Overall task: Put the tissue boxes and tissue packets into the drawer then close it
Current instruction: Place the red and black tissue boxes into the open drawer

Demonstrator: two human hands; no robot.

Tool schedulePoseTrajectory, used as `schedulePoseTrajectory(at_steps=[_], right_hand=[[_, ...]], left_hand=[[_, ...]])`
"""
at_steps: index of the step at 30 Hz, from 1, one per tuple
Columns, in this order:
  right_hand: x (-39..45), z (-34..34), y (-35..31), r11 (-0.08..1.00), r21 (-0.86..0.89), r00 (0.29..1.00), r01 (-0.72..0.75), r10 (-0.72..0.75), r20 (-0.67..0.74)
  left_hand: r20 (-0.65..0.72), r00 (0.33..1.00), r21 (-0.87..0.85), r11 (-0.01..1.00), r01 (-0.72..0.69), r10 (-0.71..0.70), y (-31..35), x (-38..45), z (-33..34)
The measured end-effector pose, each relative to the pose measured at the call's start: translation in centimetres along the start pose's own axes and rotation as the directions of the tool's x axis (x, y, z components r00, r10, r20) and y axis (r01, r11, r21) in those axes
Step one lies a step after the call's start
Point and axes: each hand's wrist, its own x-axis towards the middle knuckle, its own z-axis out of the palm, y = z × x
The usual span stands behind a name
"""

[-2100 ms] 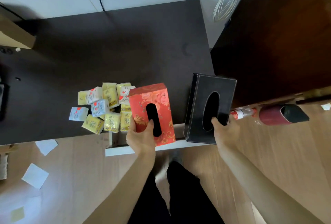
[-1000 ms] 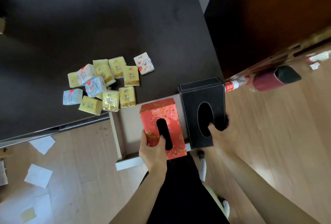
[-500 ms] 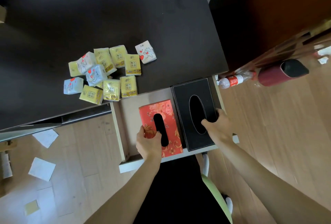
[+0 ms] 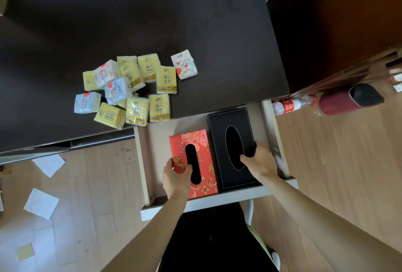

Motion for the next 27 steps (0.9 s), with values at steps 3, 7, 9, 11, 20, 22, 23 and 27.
schedulePoseTrajectory(at_steps=[3,7,9,11,20,22,23,27], right_hand=[[0.8,-0.4,-1.0,0.95,-0.226,0.963,0.216,-0.246,-0.114],[2.6,-0.5,-3.0,0.876,-0.33,0.896,0.352,-0.417,-0.153],[3.6,-0.7,-3.1,0.834,-0.41,0.888,0.369,-0.447,-0.111],[4.2,-1.0,-2.7,0.773,-0.502,0.877,0.388,-0.477,-0.058],[5.0,-3.5,0.6,0.67,-0.671,0.838,0.319,-0.529,-0.13],[5.2,-4.2,1.5,0.662,-0.67,0.839,0.335,-0.534,-0.108],[5.4,-4.5,1.9,0.656,-0.668,0.835,0.352,-0.543,-0.093],[6.3,-4.9,3.2,0.624,-0.652,0.801,0.431,-0.597,-0.043]], left_hand=[[0.012,0.998,0.036,0.997,-0.065,0.065,0.0,1.1,-1.2],[0.124,0.972,0.055,0.977,-0.206,0.198,0.5,2.4,-1.9],[0.181,0.945,0.107,0.949,-0.296,0.274,0.7,2.7,-1.8],[0.219,0.921,0.176,0.916,-0.361,0.321,0.8,3.0,-1.5],[0.296,0.9,0.127,0.92,-0.37,0.321,2.1,1.8,1.7],[0.324,0.889,0.118,0.918,-0.378,0.324,2.6,1.5,2.9],[0.336,0.882,0.119,0.914,-0.387,0.33,2.9,1.4,3.4],[0.36,0.865,0.156,0.891,-0.426,0.35,3.9,1.4,4.4]])
